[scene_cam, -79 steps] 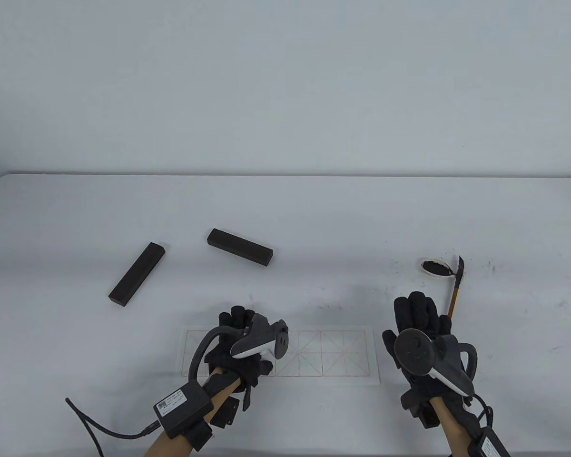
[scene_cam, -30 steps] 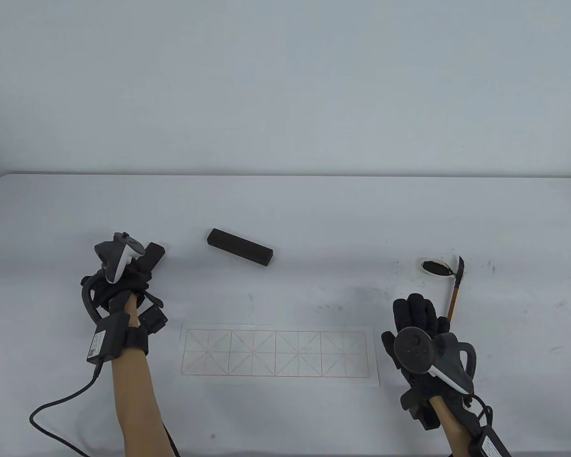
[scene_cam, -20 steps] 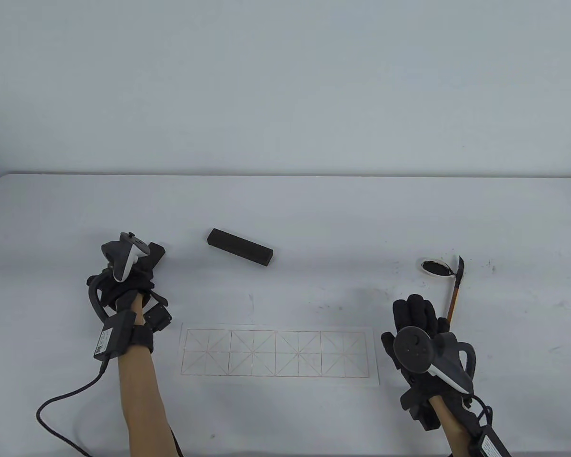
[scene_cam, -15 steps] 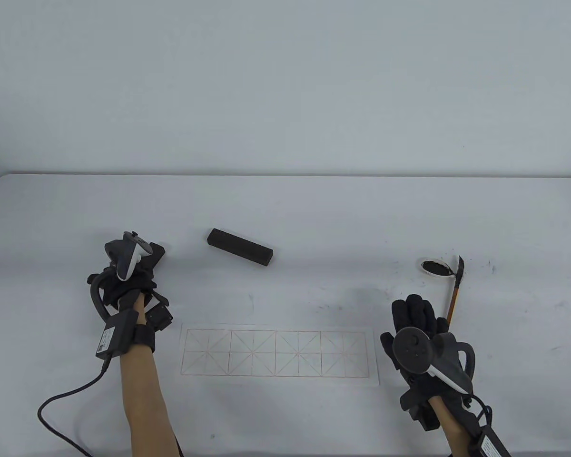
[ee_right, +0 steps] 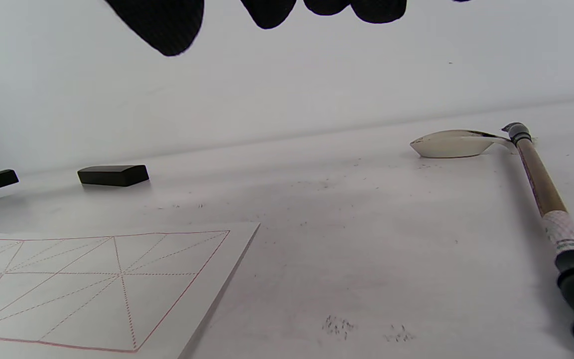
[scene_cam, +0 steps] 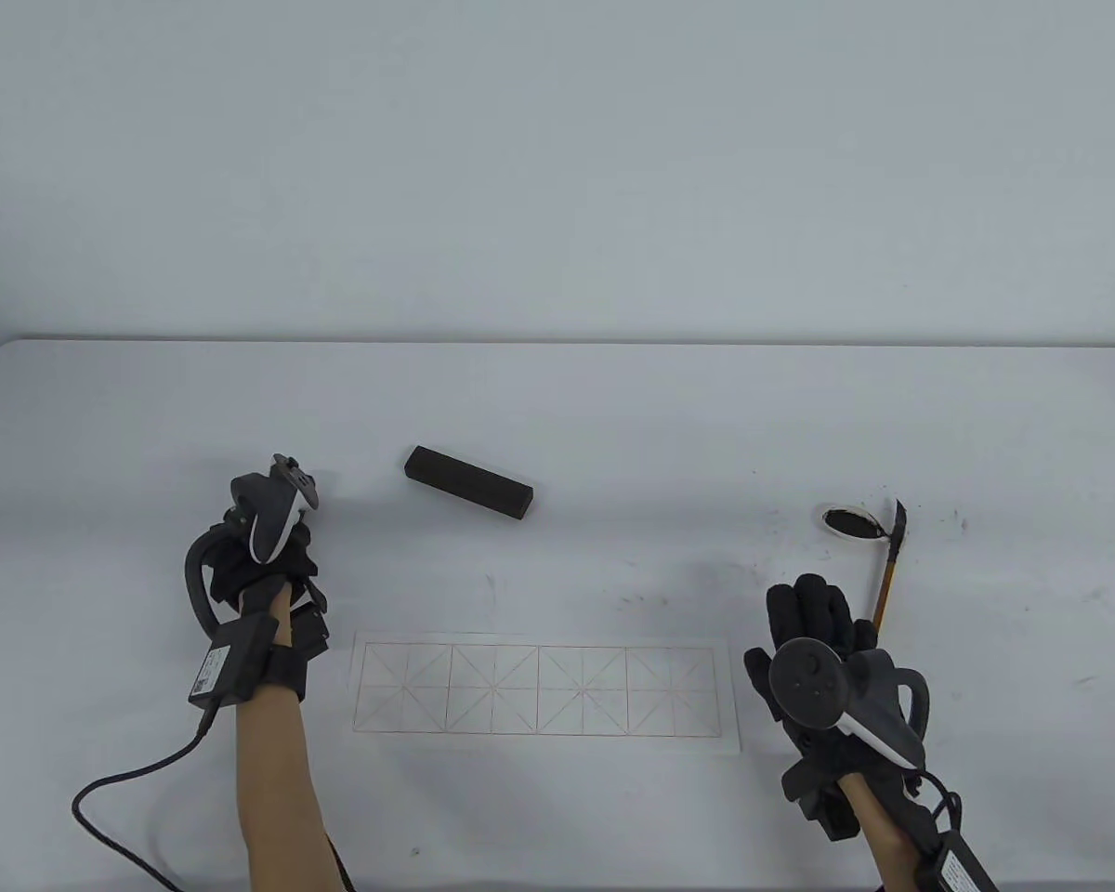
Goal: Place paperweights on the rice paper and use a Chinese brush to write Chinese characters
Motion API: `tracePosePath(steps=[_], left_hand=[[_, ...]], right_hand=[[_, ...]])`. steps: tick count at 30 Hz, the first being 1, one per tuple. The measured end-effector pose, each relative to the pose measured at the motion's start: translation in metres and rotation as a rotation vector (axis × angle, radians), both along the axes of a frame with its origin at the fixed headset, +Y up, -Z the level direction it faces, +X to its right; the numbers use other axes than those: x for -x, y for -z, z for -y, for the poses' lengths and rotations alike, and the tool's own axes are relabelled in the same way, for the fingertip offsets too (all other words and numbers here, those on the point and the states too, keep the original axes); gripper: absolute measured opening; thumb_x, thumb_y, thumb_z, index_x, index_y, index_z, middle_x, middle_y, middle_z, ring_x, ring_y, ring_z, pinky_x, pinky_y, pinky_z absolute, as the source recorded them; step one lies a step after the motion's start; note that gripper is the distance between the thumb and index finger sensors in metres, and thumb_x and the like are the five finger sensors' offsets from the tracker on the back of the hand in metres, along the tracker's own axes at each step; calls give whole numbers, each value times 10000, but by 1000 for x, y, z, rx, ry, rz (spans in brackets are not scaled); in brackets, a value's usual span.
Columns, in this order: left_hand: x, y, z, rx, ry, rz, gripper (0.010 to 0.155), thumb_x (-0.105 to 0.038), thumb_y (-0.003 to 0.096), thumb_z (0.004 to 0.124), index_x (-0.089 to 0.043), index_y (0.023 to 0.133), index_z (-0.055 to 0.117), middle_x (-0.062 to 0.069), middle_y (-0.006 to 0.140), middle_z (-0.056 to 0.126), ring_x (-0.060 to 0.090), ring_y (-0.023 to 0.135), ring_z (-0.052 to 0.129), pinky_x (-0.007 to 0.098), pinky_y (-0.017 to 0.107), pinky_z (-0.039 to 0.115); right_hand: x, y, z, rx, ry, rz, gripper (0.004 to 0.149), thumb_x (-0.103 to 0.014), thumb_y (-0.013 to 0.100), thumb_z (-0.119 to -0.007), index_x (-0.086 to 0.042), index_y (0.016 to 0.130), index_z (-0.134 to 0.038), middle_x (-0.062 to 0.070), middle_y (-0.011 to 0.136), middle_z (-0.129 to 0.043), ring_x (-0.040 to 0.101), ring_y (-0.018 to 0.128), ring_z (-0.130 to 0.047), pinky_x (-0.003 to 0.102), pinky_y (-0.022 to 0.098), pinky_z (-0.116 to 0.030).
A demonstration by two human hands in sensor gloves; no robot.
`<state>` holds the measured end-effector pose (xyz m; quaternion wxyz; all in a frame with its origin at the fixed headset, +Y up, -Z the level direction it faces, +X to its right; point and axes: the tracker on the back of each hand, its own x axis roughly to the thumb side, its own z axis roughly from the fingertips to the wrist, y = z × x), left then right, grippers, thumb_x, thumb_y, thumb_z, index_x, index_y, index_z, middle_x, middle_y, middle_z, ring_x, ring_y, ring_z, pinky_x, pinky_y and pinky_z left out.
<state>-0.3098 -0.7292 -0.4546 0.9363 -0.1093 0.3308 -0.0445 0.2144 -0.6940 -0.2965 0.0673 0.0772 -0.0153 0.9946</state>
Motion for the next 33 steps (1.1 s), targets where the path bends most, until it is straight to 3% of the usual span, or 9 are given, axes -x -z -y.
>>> tracePosePath(steps=[4, 9, 17, 25, 33], left_hand=[[-12, -22, -18, -100, 60, 135, 739, -626, 426, 686, -254, 1064, 717, 8, 952, 848, 157, 725, 946, 426, 740, 723], [-26, -56, -30, -107, 28, 184, 745, -632, 426, 687, -231, 1052, 740, 16, 923, 870, 146, 677, 975, 408, 703, 758], [-44, -110, -20, -63, -22, 207, 750, -633, 431, 687, -211, 1048, 751, 34, 905, 879, 134, 654, 991, 398, 684, 776], [-55, -131, -6, -1, -40, 208, 748, -634, 433, 685, -208, 1044, 752, 32, 900, 879, 120, 643, 1005, 386, 671, 789], [-65, -130, 7, 50, -31, 204, 747, -632, 435, 684, -209, 1048, 745, 33, 904, 873, 118, 646, 1009, 381, 671, 791]], right_hand=[[0, -1, 0, -9, 4, -5, 706, -365, 586, -627, 1, 1105, -320, 327, 1119, -207, 545, 1021, -308, 745, 648, -369], [1, -2, -2, -20, 10, -9, 706, -366, 585, -628, 0, 1105, -321, 328, 1119, -206, 544, 1022, -310, 745, 649, -372], [2, -4, -3, -25, 7, -13, 708, -367, 585, -628, 0, 1106, -319, 327, 1120, -207, 543, 1023, -311, 744, 650, -371], [1, -4, -3, -19, 16, -9, 707, -367, 585, -629, 1, 1105, -322, 326, 1120, -208, 543, 1022, -312, 745, 649, -372], [0, -4, -3, -18, 25, -8, 708, -367, 585, -628, 2, 1106, -321, 328, 1120, -207, 545, 1022, -310, 745, 649, -372]])
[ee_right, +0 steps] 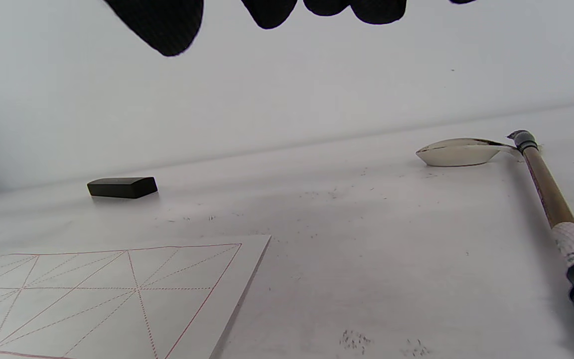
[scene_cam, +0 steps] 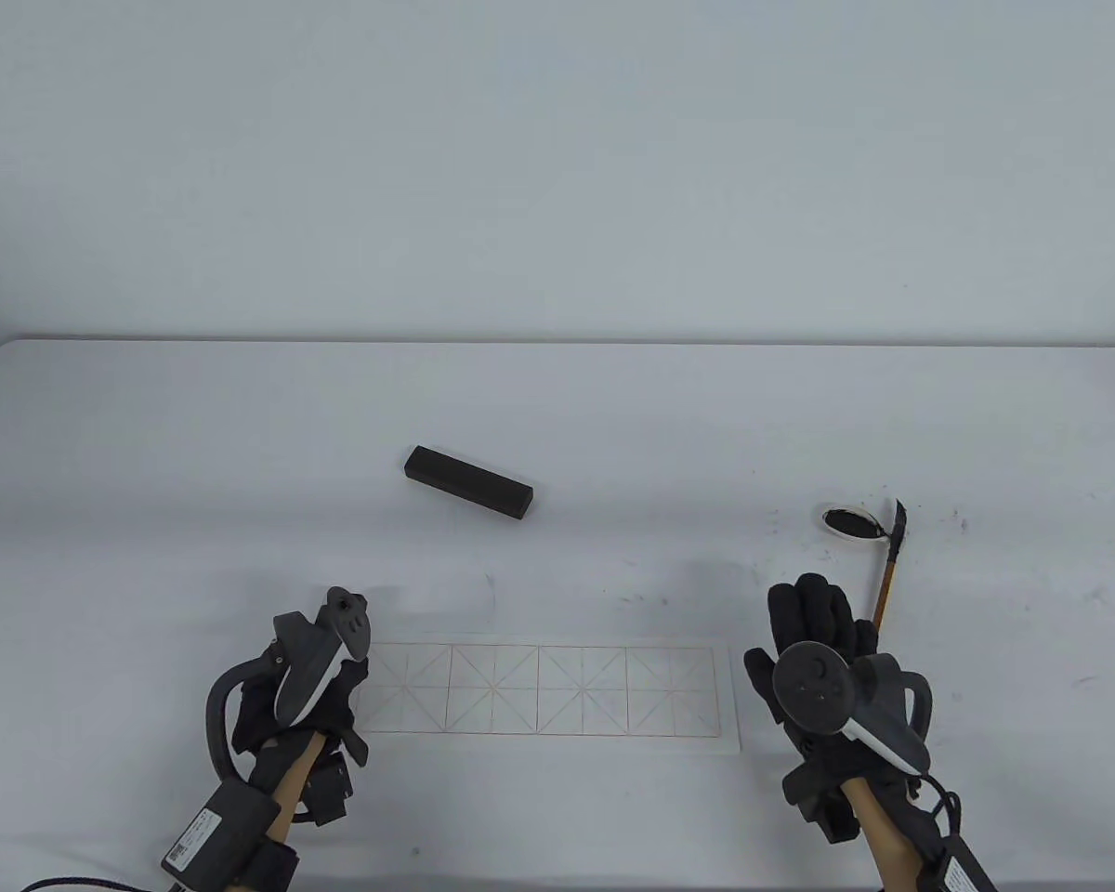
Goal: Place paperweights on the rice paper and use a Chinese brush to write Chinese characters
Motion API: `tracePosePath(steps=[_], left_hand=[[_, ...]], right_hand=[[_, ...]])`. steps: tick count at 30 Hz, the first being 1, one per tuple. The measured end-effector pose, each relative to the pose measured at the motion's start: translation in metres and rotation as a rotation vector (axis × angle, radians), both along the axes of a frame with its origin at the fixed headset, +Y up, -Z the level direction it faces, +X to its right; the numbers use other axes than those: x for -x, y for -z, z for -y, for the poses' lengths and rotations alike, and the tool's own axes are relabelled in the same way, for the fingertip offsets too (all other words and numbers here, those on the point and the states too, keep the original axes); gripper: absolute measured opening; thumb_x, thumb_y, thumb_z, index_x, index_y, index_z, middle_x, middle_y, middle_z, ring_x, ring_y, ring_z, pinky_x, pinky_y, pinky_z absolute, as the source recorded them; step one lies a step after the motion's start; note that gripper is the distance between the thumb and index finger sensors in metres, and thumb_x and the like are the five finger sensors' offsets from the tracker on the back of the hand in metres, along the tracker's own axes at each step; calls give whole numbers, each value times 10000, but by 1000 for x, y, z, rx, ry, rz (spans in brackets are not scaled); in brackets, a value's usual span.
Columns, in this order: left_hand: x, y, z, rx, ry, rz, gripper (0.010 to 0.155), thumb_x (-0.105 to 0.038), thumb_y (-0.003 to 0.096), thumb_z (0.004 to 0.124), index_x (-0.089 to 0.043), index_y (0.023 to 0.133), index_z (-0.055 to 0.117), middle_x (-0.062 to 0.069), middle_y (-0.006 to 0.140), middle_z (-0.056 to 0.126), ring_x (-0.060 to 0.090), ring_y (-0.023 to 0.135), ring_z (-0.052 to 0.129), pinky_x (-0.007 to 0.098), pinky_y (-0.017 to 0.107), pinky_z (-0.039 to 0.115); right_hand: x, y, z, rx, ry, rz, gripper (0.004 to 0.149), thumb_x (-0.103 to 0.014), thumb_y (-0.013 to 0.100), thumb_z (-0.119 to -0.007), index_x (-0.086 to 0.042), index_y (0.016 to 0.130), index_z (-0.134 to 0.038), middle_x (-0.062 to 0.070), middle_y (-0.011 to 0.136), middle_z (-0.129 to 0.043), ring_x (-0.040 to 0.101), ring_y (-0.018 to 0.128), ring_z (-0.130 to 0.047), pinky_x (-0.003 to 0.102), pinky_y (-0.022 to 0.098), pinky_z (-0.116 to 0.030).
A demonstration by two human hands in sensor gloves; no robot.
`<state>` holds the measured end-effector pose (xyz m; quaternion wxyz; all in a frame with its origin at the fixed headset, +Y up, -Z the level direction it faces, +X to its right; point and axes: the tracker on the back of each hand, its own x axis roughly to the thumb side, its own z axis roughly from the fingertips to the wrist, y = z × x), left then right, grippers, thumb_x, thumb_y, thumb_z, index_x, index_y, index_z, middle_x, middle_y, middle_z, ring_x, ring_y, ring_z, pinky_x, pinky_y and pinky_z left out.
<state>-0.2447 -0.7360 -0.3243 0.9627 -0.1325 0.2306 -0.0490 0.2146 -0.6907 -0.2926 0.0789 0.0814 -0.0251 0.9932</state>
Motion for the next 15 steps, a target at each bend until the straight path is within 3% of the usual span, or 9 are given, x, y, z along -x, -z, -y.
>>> tracePosePath(steps=[15], left_hand=[[-3, 0, 10, 24, -3, -18, 743, -627, 440, 685, -212, 1053, 732, 32, 913, 862, 116, 651, 1008, 381, 674, 787]], right_hand=[[0, 0, 0, 12, -2, -3, 708, -367, 586, -628, 2, 1106, -321, 326, 1121, -208, 544, 1022, -310, 745, 649, -371]])
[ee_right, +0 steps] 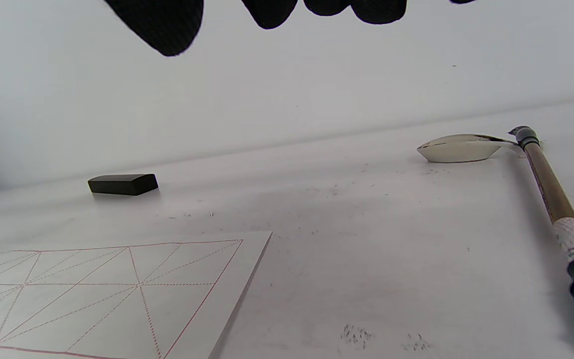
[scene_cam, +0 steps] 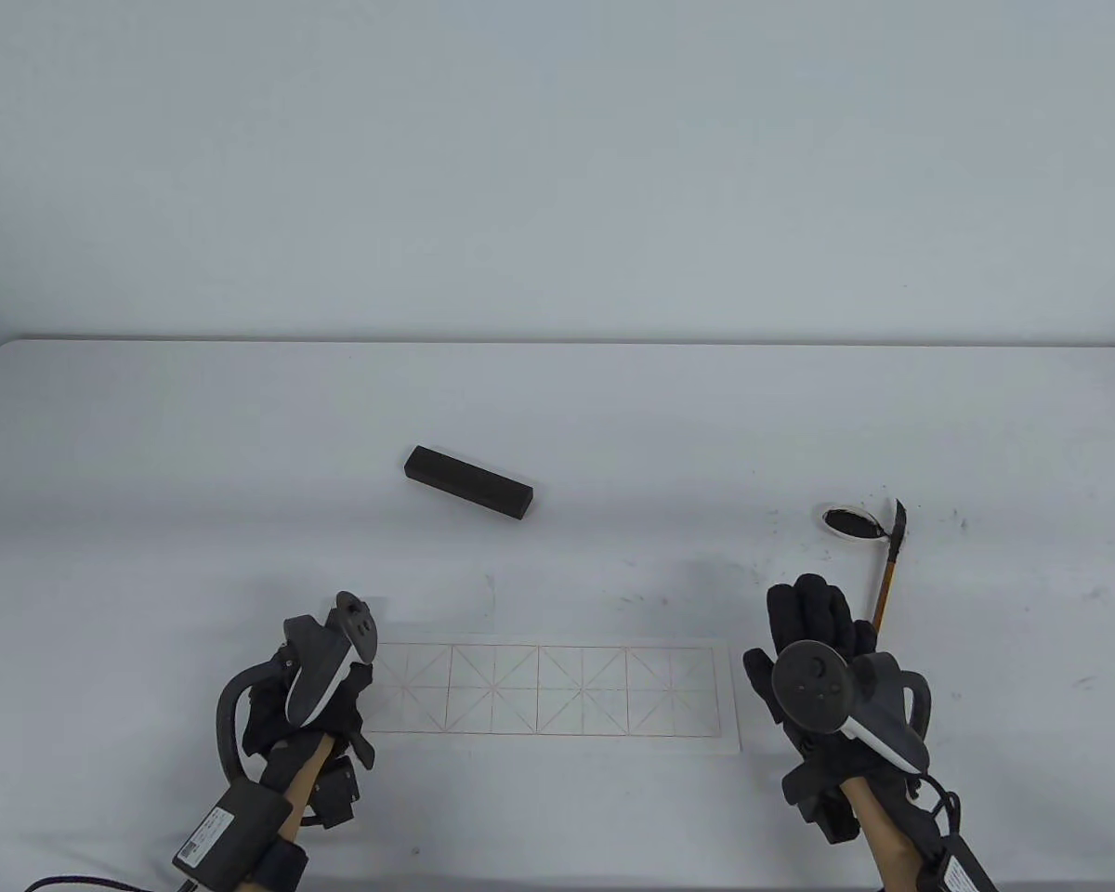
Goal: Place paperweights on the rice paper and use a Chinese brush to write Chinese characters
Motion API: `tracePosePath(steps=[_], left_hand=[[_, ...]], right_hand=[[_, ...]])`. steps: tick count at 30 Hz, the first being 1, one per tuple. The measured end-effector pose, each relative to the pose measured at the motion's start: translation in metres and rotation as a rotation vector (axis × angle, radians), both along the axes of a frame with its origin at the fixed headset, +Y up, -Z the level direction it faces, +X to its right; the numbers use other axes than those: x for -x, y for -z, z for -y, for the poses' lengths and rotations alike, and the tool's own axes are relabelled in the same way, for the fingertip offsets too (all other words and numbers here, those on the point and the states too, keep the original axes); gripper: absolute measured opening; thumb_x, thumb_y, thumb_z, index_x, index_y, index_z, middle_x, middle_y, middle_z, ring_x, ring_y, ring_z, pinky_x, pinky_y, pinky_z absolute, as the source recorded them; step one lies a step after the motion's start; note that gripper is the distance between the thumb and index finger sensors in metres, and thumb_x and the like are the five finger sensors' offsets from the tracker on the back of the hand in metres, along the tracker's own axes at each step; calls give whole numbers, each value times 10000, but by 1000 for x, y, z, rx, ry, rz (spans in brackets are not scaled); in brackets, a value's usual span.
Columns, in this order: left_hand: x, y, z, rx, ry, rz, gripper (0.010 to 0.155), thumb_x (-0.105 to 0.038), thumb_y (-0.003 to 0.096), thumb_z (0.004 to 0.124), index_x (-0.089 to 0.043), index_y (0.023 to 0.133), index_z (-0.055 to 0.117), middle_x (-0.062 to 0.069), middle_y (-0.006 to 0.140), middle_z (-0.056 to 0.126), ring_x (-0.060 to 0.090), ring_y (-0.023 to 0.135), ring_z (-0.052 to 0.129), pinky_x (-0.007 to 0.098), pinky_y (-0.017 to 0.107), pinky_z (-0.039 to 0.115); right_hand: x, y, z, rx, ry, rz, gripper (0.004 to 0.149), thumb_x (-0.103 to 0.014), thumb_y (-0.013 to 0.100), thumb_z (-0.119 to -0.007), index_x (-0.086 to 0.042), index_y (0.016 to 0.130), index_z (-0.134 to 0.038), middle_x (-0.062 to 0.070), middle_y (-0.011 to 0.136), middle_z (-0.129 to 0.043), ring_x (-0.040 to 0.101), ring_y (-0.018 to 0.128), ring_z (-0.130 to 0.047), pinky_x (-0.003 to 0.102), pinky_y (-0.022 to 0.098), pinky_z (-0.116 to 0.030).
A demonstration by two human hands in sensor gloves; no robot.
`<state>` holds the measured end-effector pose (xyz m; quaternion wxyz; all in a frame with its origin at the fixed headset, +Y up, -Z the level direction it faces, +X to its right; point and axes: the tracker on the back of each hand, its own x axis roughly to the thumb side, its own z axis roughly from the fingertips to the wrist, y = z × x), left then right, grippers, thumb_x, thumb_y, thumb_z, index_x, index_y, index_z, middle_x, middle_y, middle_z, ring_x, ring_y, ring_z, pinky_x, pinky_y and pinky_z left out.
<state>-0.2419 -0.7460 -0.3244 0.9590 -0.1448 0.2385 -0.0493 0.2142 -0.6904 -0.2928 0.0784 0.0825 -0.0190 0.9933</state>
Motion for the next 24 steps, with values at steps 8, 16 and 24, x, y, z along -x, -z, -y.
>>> tracePosePath(steps=[8, 16, 24], left_hand=[[-1, -3, 1, -6, -3, -2, 744, -627, 441, 677, -220, 1063, 710, 29, 930, 841, 116, 659, 990, 385, 686, 771], [-2, -4, 1, 8, 2, -16, 749, -626, 444, 671, -217, 1071, 695, 28, 942, 829, 118, 666, 985, 390, 688, 767], [-2, -4, 1, 14, -7, -18, 748, -625, 445, 671, -219, 1073, 691, 30, 945, 826, 120, 672, 983, 392, 698, 758]], right_hand=[[1, 0, 0, 5, -5, -5, 708, -367, 586, -628, 4, 1106, -321, 331, 1118, -207, 545, 1021, -310, 744, 649, -372], [2, 0, 1, 13, -5, -8, 710, -367, 586, -628, 5, 1106, -321, 328, 1120, -207, 545, 1022, -309, 745, 649, -372], [4, 0, 1, 19, -9, -14, 709, -367, 586, -627, 4, 1106, -320, 329, 1119, -207, 547, 1021, -307, 745, 648, -372]])
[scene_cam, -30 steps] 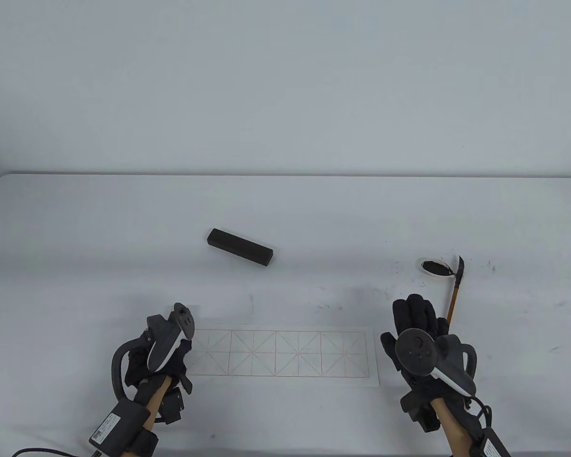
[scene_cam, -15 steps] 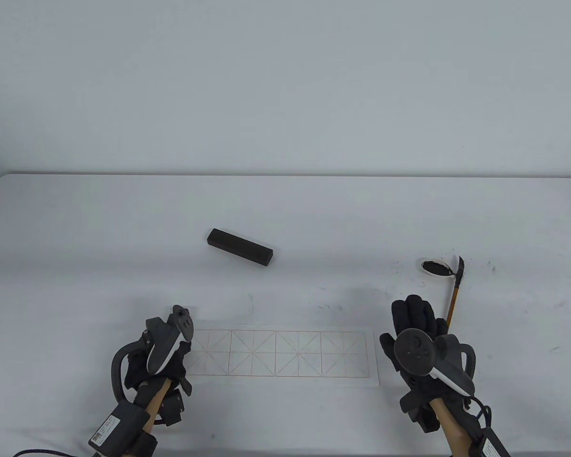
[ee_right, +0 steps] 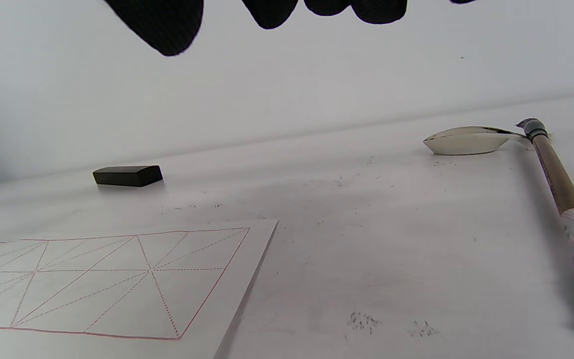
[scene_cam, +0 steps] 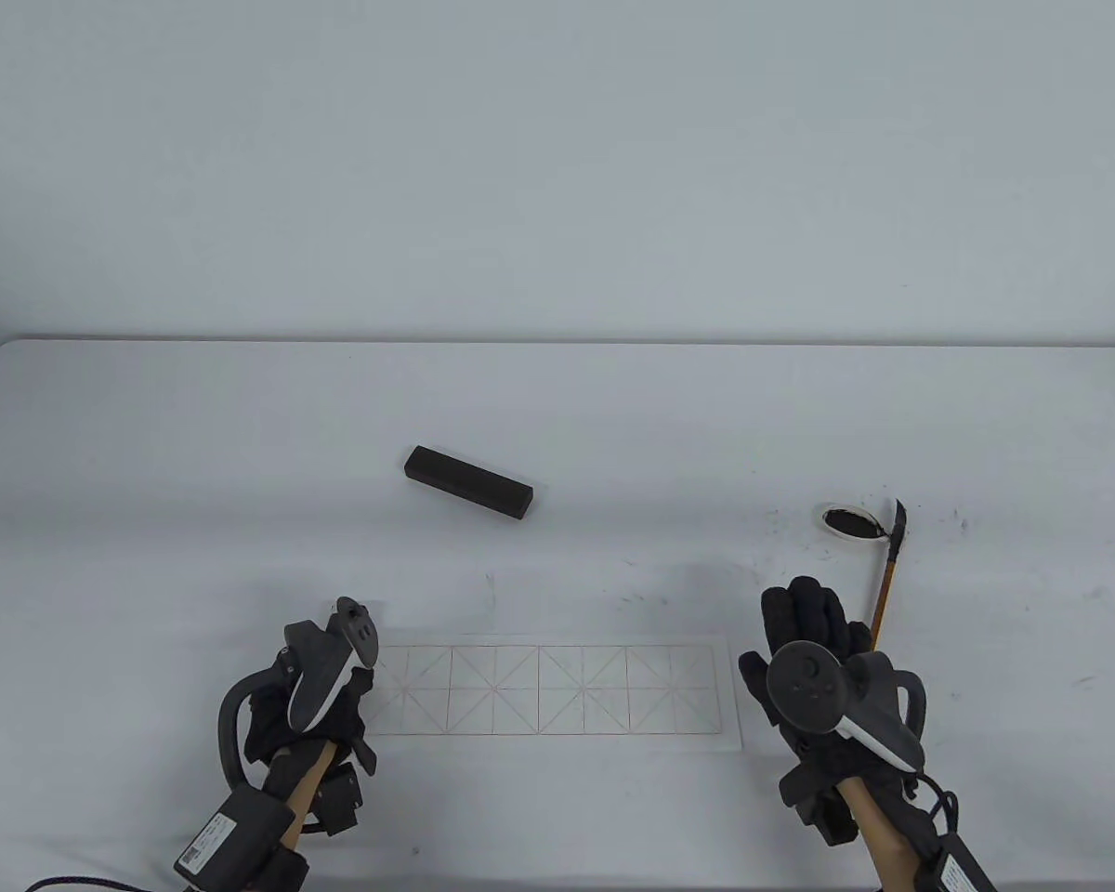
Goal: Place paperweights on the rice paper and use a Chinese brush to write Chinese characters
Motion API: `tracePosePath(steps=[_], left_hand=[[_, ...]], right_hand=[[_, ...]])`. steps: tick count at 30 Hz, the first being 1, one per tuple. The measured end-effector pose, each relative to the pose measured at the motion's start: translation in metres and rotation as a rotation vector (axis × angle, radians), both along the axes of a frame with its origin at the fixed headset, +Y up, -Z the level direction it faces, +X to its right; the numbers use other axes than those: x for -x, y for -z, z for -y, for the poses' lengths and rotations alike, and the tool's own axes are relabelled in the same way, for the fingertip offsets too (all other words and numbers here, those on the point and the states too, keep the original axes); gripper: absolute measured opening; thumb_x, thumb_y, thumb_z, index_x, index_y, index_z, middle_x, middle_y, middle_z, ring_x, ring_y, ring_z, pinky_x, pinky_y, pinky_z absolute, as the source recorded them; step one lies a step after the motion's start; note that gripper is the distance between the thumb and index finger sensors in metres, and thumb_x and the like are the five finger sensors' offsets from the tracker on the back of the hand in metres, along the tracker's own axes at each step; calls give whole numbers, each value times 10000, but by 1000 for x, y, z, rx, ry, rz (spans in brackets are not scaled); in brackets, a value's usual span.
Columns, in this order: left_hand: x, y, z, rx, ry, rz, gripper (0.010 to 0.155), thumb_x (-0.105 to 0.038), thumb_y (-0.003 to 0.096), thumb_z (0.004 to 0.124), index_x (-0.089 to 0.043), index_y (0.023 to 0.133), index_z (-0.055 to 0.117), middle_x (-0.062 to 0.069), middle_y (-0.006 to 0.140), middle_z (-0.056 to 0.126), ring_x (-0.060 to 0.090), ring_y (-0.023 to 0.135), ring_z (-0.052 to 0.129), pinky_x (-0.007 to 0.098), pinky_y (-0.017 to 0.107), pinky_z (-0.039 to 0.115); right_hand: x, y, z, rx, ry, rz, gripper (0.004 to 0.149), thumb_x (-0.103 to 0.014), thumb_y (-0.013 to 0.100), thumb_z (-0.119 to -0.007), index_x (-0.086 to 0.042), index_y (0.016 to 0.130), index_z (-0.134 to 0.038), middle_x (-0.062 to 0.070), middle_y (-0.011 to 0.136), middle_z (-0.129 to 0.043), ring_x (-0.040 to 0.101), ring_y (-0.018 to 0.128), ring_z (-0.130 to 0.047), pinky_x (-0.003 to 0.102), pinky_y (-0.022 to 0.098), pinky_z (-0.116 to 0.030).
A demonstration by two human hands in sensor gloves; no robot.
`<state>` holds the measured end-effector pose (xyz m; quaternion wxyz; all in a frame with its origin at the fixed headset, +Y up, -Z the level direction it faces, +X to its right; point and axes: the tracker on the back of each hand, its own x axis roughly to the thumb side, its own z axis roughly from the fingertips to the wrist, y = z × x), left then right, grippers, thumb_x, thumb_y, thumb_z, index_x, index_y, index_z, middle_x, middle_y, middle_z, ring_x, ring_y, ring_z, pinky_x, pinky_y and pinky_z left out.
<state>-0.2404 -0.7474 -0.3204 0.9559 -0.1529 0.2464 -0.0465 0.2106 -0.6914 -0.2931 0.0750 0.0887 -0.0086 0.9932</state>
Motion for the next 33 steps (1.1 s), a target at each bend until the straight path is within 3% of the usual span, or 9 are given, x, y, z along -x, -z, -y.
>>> tracePosePath(steps=[5, 9, 11, 16, 19, 24, 27, 33], left_hand=[[1, 1, -1, 32, -27, -5, 755, -624, 453, 660, -224, 1094, 661, 40, 977, 799, 128, 700, 966, 407, 720, 733], [6, 1, -7, 97, -90, -16, 797, -630, 473, 607, -255, 1172, 529, 57, 1121, 683, 198, 868, 885, 465, 796, 620], [9, 2, -14, 59, -98, -16, 804, -624, 481, 595, -268, 1193, 480, 51, 1178, 629, 240, 969, 828, 482, 823, 566], [9, 14, -46, -192, -58, 36, 768, -593, 500, 605, -341, 1200, 412, -17, 1268, 480, 290, 1169, 567, 515, 878, 389], [3, 32, -62, -234, -81, 67, 770, -567, 515, 617, -372, 1204, 336, -35, 1294, 360, 282, 1220, 422, 536, 889, 274], [-13, 79, -75, -150, -49, 78, 773, -540, 536, 634, -469, 1189, 226, -97, 1292, 64, 240, 1245, 104, 509, 910, 114], [-21, 109, -76, -106, 23, 73, 774, -537, 539, 639, -524, 1170, 191, -152, 1259, -45, 184, 1228, -18, 465, 907, 16], [-40, 168, -64, 17, -22, 9, 767, -492, 558, 679, -597, 1137, 186, -232, 1220, -122, 110, 1210, -119, 414, 896, -82]], right_hand=[[0, 0, 0, 3, 0, 0, 709, -367, 586, -627, 4, 1106, -320, 327, 1120, -208, 546, 1021, -309, 745, 648, -372], [0, 0, 0, 3, 3, 2, 708, -367, 586, -627, 5, 1106, -322, 334, 1118, -204, 546, 1021, -312, 744, 649, -372], [-1, 0, 0, 2, 6, 5, 707, -367, 586, -627, 4, 1105, -323, 328, 1120, -208, 547, 1021, -311, 745, 648, -372], [-3, 1, 0, 6, 12, 18, 709, -367, 586, -627, 6, 1106, -321, 332, 1118, -206, 548, 1019, -311, 745, 647, -372], [-4, 1, -1, 6, 12, 19, 709, -366, 586, -628, 8, 1105, -323, 329, 1119, -208, 547, 1020, -313, 745, 648, -372], [-3, 1, -1, 6, 11, 10, 708, -366, 586, -628, 6, 1105, -323, 330, 1119, -208, 547, 1021, -310, 745, 648, -372], [-3, 2, 1, 14, 5, 10, 709, -366, 587, -627, 9, 1105, -322, 333, 1118, -208, 548, 1020, -310, 744, 648, -373], [-7, 5, 2, 29, 17, 25, 709, -365, 587, -627, 11, 1105, -322, 338, 1116, -205, 550, 1018, -309, 745, 646, -373]])
